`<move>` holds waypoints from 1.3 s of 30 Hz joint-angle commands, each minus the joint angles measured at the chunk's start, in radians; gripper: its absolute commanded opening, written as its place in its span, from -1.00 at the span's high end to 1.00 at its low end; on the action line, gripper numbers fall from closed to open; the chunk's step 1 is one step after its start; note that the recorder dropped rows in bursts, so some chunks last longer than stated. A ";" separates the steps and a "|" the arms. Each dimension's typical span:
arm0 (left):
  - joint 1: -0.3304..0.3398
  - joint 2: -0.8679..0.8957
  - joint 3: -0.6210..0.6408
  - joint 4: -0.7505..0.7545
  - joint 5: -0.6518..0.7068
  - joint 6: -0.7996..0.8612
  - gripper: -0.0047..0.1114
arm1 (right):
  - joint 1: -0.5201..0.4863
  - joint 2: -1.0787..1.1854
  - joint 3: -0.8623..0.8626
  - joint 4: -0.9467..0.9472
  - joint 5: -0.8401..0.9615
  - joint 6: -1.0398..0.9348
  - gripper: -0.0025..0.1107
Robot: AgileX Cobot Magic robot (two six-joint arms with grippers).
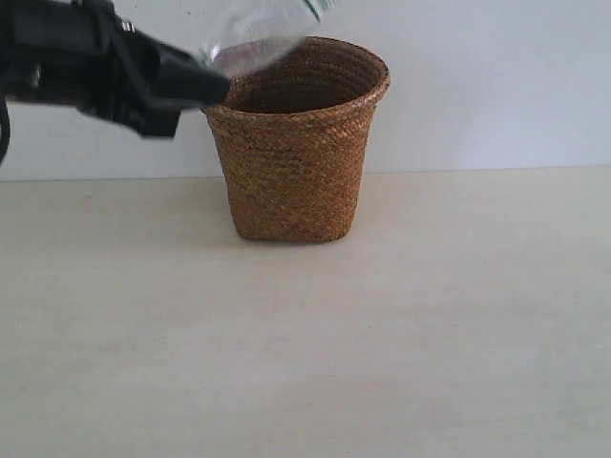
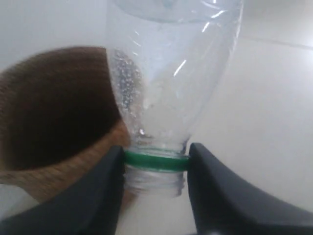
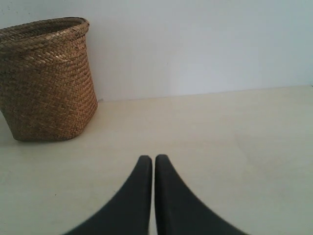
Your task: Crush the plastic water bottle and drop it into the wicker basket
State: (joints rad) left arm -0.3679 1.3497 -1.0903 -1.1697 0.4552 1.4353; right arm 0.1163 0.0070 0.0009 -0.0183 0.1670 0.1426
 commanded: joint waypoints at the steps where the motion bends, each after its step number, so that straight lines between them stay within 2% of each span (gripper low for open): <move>1: -0.003 0.069 -0.137 -0.020 -0.124 -0.093 0.85 | -0.004 -0.007 -0.001 -0.002 0.001 -0.002 0.96; 3: -0.003 0.143 -0.206 0.001 -0.152 -0.104 0.78 | -0.004 -0.007 -0.001 -0.002 0.001 -0.002 0.96; 4: -0.003 0.185 -0.245 0.017 -0.152 -0.114 0.68 | -0.004 -0.007 -0.001 -0.002 0.001 -0.002 0.96; 7: -0.003 0.295 -0.342 0.063 -0.152 -0.161 0.11 | -0.004 -0.007 -0.001 -0.002 -0.001 -0.002 0.96; 9: -0.003 0.344 -0.388 0.072 -0.152 -0.222 -0.47 | -0.004 -0.007 -0.001 0.002 -0.001 -0.002 0.96; 11: -0.003 0.359 -0.408 0.072 -0.187 -0.287 -0.73 | -0.004 -0.007 -0.001 0.002 -0.001 -0.002 0.96; 12: -0.003 0.359 -0.409 0.072 -0.225 -0.295 -0.73 | -0.004 -0.007 -0.001 0.002 -0.001 -0.002 0.96; 13: -0.003 0.354 -0.409 0.072 -0.246 -0.304 -0.69 | -0.004 -0.007 -0.001 0.002 -0.001 -0.002 0.96; 14: -0.003 0.336 -0.409 0.070 -0.257 -0.333 -0.52 | -0.004 -0.007 -0.001 0.005 -0.007 -0.002 0.96; 18: -0.003 0.285 -0.398 0.067 -0.239 -0.373 -0.07 | -0.004 -0.007 -0.001 0.005 -0.025 -0.002 0.96; 20: 0.001 0.260 -0.398 0.070 -0.199 -0.373 0.30 | -0.004 -0.007 -0.001 0.005 -0.021 -0.002 0.96; 21: 0.016 0.242 -0.398 0.072 -0.132 -0.382 0.75 | -0.004 -0.007 -0.001 0.005 -0.021 -0.002 0.96; 22: 0.028 0.237 -0.398 0.072 -0.107 -0.401 0.84 | -0.004 -0.007 -0.001 0.005 -0.021 -0.002 0.96; 24: 0.071 0.210 -0.358 0.067 -0.085 -0.482 0.85 | -0.004 -0.007 -0.001 0.005 -0.021 -0.002 0.96; 26: 0.118 0.166 -0.263 0.063 -0.117 -0.492 0.85 | -0.004 -0.007 -0.001 0.005 -0.021 -0.002 0.96; 28: 0.161 0.096 -0.142 0.040 -0.217 -0.492 0.85 | -0.004 -0.007 -0.001 0.007 -0.022 -0.002 0.96; 30: 0.193 -0.019 0.011 0.022 -0.377 -0.492 0.85 | -0.004 -0.007 -0.001 0.007 -0.022 -0.002 0.96; 39: 0.210 -0.307 0.260 0.022 -0.557 -0.534 0.85 | -0.004 -0.007 -0.001 0.007 -0.022 -0.002 0.96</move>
State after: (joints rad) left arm -0.1605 1.1251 -0.8941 -1.1358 -0.0446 0.9382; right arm 0.1163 0.0070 0.0009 -0.0143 0.1528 0.1426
